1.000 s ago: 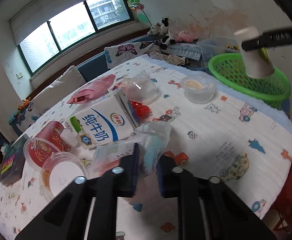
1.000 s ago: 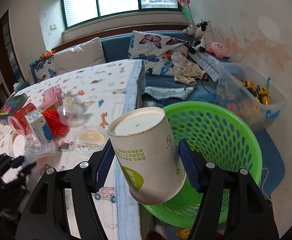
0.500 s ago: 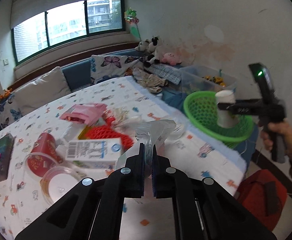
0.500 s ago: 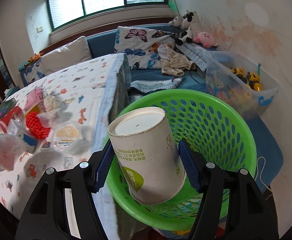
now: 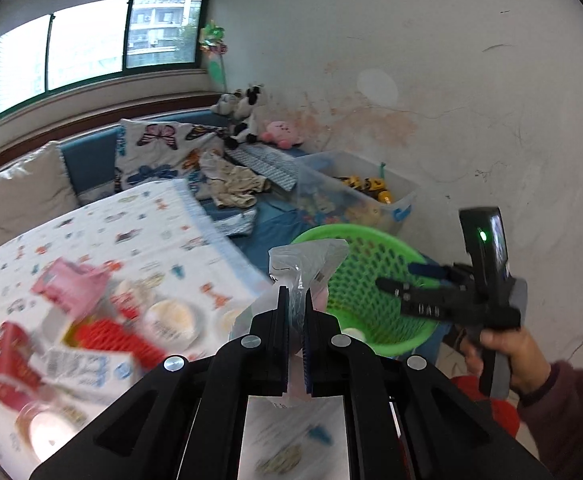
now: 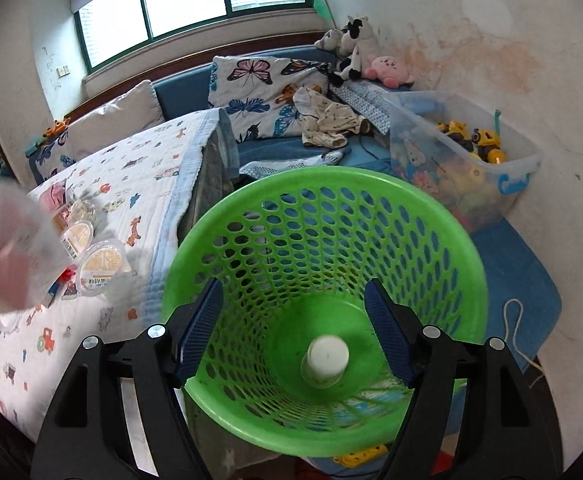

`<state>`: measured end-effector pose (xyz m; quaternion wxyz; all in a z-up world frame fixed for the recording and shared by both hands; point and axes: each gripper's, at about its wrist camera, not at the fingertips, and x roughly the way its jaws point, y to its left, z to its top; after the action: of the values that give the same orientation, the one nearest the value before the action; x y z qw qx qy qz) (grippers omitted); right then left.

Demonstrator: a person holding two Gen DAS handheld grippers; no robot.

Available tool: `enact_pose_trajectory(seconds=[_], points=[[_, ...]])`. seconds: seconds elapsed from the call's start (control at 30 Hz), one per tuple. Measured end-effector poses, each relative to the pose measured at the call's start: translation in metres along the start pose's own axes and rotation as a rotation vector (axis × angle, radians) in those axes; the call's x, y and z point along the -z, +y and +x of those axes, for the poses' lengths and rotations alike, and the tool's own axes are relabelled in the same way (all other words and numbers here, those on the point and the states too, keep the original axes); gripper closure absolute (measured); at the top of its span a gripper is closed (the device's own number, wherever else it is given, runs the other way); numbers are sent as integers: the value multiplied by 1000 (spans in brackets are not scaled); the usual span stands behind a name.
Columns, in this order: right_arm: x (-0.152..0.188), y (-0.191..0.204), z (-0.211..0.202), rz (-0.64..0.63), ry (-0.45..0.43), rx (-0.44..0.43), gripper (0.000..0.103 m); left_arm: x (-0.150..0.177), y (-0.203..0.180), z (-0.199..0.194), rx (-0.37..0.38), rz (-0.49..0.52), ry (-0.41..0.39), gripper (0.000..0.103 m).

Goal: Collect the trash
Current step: 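Grasp the clear plastic bag with the left gripper and drop it into the basket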

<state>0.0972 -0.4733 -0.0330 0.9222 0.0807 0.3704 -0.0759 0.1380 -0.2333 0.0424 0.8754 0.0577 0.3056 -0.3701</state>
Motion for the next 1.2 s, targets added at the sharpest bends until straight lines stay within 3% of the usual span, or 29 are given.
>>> enact_pose_trajectory(seconds=[0.33, 0.57, 0.63, 0.67, 0.73, 1.0, 1.2], points=[[18, -27, -34, 16, -49, 48, 22, -31, -36, 79, 122, -19, 68, 97], [30, -41, -43, 53, -48, 57, 21, -30, -63, 122, 152, -2, 127, 95], [33, -43, -44, 61, -46, 59, 21, -28, -66, 130, 157, -8, 140, 86], [34, -43, -44, 64, -44, 60, 21, -27, -66, 132, 160, -14, 141, 72], [37, -43, -43, 68, -38, 57, 21, -25, -65, 133, 133, -14, 131, 45], [38, -24, -51, 49, -50, 20, 19, -15, -42, 100, 97, -49, 89, 44], [33, 11, -45, -6, -51, -42, 15, 5, -5, 60, -16, -86, 70, 39]])
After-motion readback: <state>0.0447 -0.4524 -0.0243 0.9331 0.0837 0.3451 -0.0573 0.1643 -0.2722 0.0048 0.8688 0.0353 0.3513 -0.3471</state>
